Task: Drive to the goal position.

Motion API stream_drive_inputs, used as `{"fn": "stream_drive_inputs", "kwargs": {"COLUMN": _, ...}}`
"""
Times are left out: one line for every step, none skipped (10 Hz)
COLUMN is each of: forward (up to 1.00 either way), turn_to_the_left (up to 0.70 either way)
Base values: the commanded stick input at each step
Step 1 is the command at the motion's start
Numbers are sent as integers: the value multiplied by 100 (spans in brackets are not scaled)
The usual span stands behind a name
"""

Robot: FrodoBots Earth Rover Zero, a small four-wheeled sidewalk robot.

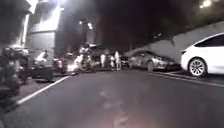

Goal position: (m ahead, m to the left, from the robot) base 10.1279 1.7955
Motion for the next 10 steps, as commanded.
{"fn": "stream_drive_inputs", "kwargs": {"forward": 70, "turn_to_the_left": 0}}
{"fn": "stream_drive_inputs", "kwargs": {"forward": 70, "turn_to_the_left": 0}}
{"fn": "stream_drive_inputs", "kwargs": {"forward": 70, "turn_to_the_left": 0}}
{"fn": "stream_drive_inputs", "kwargs": {"forward": 70, "turn_to_the_left": 0}}
{"fn": "stream_drive_inputs", "kwargs": {"forward": 70, "turn_to_the_left": 0}}
{"fn": "stream_drive_inputs", "kwargs": {"forward": 70, "turn_to_the_left": 0}}
{"fn": "stream_drive_inputs", "kwargs": {"forward": 70, "turn_to_the_left": 0}}
{"fn": "stream_drive_inputs", "kwargs": {"forward": 70, "turn_to_the_left": 0}}
{"fn": "stream_drive_inputs", "kwargs": {"forward": 70, "turn_to_the_left": 0}}
{"fn": "stream_drive_inputs", "kwargs": {"forward": 70, "turn_to_the_left": 0}}
